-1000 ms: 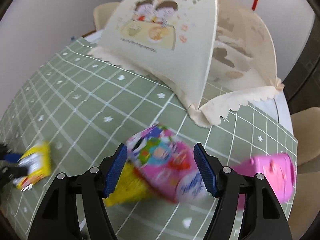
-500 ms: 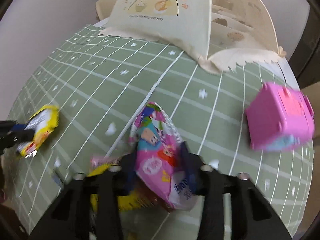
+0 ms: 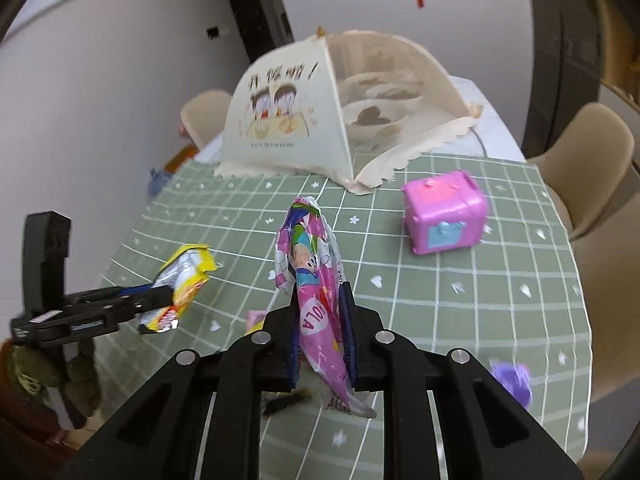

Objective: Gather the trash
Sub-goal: 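Carry the yellow packet and pink wrapper over the yellow trash bag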

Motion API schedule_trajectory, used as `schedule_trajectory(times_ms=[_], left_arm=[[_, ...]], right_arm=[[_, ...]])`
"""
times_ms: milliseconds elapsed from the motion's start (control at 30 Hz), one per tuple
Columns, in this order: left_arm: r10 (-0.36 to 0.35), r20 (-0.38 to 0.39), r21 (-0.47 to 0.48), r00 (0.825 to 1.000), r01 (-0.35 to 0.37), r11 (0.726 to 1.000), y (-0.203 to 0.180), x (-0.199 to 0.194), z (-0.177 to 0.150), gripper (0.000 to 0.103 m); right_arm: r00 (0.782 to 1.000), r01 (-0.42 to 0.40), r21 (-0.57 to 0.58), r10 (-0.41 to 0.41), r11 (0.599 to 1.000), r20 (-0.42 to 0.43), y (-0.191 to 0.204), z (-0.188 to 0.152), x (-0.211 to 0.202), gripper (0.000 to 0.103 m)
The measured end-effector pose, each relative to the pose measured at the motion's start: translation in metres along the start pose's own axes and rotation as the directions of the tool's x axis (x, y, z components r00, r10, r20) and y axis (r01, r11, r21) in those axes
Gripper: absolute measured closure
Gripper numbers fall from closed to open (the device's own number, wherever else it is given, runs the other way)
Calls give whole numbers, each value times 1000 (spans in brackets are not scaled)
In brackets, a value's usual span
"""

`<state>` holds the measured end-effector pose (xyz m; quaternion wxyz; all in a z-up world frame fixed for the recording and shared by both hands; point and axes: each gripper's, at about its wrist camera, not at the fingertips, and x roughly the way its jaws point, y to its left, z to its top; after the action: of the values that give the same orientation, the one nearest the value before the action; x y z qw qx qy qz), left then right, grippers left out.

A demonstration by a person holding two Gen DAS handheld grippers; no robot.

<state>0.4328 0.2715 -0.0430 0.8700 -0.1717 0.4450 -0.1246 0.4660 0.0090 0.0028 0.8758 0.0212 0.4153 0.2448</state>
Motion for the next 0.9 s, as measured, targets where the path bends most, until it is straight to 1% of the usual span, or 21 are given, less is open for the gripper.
schedule_trajectory(times_ms=[33, 133, 233, 400, 500, 600, 767, 900], left_arm=[[-6, 6, 10, 1000, 6, 1000, -10, -3, -1, 72], [-21, 21, 62, 1000, 19, 998, -45, -13, -8, 72], [-41, 26, 110, 999, 38, 993, -83, -20, -18, 72], [-67, 42, 197, 997, 57, 979, -144, -32, -39, 72], [-78, 58, 253, 995, 61, 965, -182, -38, -53, 72], [-102, 52, 295, 993, 83, 952, -215, -39, -69, 72], [-139, 29, 343, 990, 121, 932, -264, -36, -94, 72], [-173, -6, 402, 985, 161, 902, -308, -31, -120, 72]], right_arm=[[1000, 14, 3, -14, 1000, 21, -2, -6, -17, 86], [996, 64, -5, -63, 998, 55, -7, -21, -50, 86], [987, 141, -17, -139, 990, 80, -14, -46, -89, 86], [973, 202, 15, -202, 979, 115, -35, -87, -143, 86], [962, 236, 56, -242, 970, 124, -53, -112, -171, 86], [953, 263, 99, -274, 960, 131, -70, -138, -198, 86], [929, 317, 133, -336, 939, 153, -91, -178, -243, 86], [913, 345, 177, -373, 922, 163, -109, -206, -275, 86]])
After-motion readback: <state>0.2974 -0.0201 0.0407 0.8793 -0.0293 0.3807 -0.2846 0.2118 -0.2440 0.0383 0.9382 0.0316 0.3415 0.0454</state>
